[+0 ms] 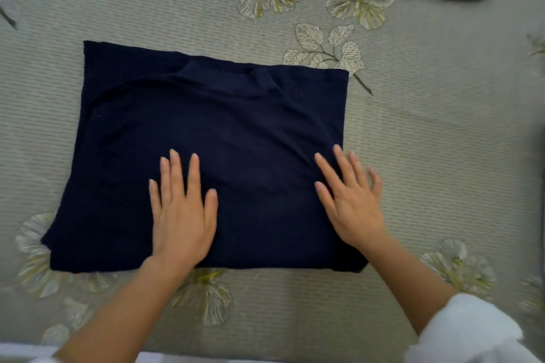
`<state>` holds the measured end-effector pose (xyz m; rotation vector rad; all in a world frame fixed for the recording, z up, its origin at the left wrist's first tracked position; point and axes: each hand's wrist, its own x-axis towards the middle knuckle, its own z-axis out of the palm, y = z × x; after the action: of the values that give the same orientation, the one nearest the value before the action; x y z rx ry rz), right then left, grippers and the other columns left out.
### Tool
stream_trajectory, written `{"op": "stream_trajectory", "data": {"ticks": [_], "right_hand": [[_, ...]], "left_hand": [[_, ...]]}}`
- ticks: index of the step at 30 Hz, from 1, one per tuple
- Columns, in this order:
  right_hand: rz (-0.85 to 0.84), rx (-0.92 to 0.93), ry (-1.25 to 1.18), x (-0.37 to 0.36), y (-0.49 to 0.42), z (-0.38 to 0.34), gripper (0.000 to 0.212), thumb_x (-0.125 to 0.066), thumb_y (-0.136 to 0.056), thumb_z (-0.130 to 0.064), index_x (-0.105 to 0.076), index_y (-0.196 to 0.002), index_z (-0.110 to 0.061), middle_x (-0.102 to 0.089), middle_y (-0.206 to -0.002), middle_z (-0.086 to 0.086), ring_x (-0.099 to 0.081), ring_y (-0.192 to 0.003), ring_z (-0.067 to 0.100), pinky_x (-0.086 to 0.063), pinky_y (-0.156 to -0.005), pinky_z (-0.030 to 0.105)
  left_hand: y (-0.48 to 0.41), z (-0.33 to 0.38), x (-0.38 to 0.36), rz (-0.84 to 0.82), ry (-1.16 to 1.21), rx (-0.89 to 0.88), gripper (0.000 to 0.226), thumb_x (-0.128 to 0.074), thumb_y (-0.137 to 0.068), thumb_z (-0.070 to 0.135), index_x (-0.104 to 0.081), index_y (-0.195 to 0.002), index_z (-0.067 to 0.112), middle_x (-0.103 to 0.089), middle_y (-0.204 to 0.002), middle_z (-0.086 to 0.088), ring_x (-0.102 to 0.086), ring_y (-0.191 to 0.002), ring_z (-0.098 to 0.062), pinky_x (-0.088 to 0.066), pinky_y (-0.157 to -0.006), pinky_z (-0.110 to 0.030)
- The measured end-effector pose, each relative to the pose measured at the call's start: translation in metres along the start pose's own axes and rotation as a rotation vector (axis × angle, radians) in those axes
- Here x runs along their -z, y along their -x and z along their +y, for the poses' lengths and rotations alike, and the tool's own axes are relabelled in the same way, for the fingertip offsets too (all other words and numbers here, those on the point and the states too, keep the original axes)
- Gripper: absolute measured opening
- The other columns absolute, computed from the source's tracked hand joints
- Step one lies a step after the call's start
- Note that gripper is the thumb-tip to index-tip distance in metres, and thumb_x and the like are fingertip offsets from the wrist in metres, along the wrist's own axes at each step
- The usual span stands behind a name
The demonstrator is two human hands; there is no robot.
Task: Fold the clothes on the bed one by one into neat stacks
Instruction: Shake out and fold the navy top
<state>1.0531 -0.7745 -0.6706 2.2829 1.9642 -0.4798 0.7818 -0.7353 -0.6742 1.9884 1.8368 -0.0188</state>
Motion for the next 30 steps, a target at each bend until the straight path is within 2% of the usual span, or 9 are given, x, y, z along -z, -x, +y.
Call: {"op": "stream_trajectory", "data": {"ticks": [4, 9, 13, 15, 18, 21, 25, 28, 30], "right_hand": [[0.148, -0.244, -0.533, 0.018, -0.007, 0.023, 0.046, -0.046, -0.097, -0.043, -0.048, -0.135, -0.017, -0.051, -0.129, -0.001, -0.044, -0.122, 0.018, -0.032, -0.106, 0.036], [0.075, -0.141, -0.567, 0.032, -0.038, 0.012, 0.031, -0.068, -0.086, -0.037, -0.063, -0.105, -0.014, -0.049, -0.102, -0.004, -0.046, -0.101, 0.011, -0.035, -0.089, 0.020], [0.033, -0.158, -0.671, 0.047, -0.076, 0.008, 0.026, -0.066, -0.088, -0.027, -0.068, -0.075, -0.005, -0.064, -0.073, 0.002, -0.056, -0.068, 0.012, -0.043, -0.067, 0.030], [0.062, -0.251, -0.733, 0.053, -0.086, 0.017, 0.026, -0.062, -0.091, -0.029, -0.068, -0.074, -0.011, -0.065, -0.070, -0.003, -0.058, -0.065, 0.008, -0.047, -0.066, 0.029], [-0.016, -0.248, -0.691, 0.043, -0.082, 0.022, 0.026, -0.059, -0.094, -0.028, -0.068, -0.081, -0.007, -0.067, -0.079, 0.009, -0.062, -0.074, 0.022, -0.051, -0.075, 0.040], [0.008, -0.264, -0.781, 0.042, -0.075, 0.020, 0.026, -0.058, -0.094, -0.028, -0.067, -0.084, -0.006, -0.066, -0.079, 0.014, -0.058, -0.070, 0.020, -0.053, -0.074, 0.044], [0.051, -0.370, -0.869, 0.046, -0.056, 0.020, 0.021, -0.060, -0.091, -0.035, -0.064, -0.083, -0.015, -0.064, -0.073, 0.000, -0.063, -0.070, 0.016, -0.054, -0.068, 0.038], [-0.115, -0.398, -0.658, 0.052, -0.014, 0.024, 0.033, -0.061, -0.085, -0.049, -0.065, -0.074, -0.018, -0.065, -0.066, -0.009, -0.061, -0.063, 0.004, -0.046, -0.059, 0.028], [-0.297, -0.422, -0.546, 0.052, 0.016, 0.025, 0.044, -0.059, -0.083, -0.056, -0.066, -0.075, -0.013, -0.068, -0.068, -0.003, -0.064, -0.065, 0.011, -0.052, -0.062, 0.034]], "left_hand": [[0.047, 0.057, -0.028, -0.096, 0.007, -0.193, 0.058, -0.013, -0.098, 0.047, -0.002, -0.151, 0.027, 0.012, -0.159, -0.005, 0.014, -0.146, -0.019, 0.003, -0.118, -0.041], [0.065, 0.091, -0.047, -0.118, -0.014, -0.200, 0.056, -0.019, -0.099, 0.043, -0.019, -0.151, 0.021, -0.009, -0.159, -0.009, -0.005, -0.147, -0.022, -0.002, -0.118, -0.038], [0.065, 0.084, -0.052, -0.110, -0.029, -0.230, 0.057, -0.017, -0.100, 0.044, -0.013, -0.152, 0.022, -0.003, -0.160, -0.006, 0.001, -0.148, -0.019, 0.003, -0.117, -0.036], [0.065, 0.085, -0.053, -0.104, -0.035, -0.225, 0.057, -0.018, -0.100, 0.043, -0.012, -0.152, 0.021, -0.003, -0.160, -0.007, 0.000, -0.148, -0.019, 0.003, -0.117, -0.036], [0.065, 0.087, -0.055, -0.099, -0.032, -0.205, 0.057, -0.019, -0.100, 0.043, -0.013, -0.152, 0.021, -0.004, -0.160, -0.007, -0.002, -0.148, -0.020, 0.002, -0.118, -0.037], [0.065, 0.086, -0.056, -0.093, -0.031, -0.211, 0.057, -0.020, -0.100, 0.043, -0.014, -0.152, 0.021, -0.005, -0.160, -0.007, -0.002, -0.148, -0.019, 0.002, -0.118, -0.036], [0.065, 0.086, -0.055, -0.097, -0.031, -0.211, 0.058, -0.020, -0.099, 0.044, -0.013, -0.152, 0.021, -0.004, -0.161, -0.006, 0.000, -0.148, -0.019, 0.001, -0.118, -0.037], [0.065, 0.087, -0.053, -0.102, -0.030, -0.205, 0.058, -0.019, -0.099, 0.044, -0.013, -0.152, 0.022, -0.003, -0.161, -0.006, 0.001, -0.148, -0.018, 0.002, -0.118, -0.036], [0.065, 0.087, -0.052, -0.105, -0.024, -0.204, 0.058, -0.018, -0.099, 0.045, -0.012, -0.152, 0.022, -0.002, -0.161, -0.006, 0.003, -0.148, -0.018, 0.004, -0.118, -0.036]]}}
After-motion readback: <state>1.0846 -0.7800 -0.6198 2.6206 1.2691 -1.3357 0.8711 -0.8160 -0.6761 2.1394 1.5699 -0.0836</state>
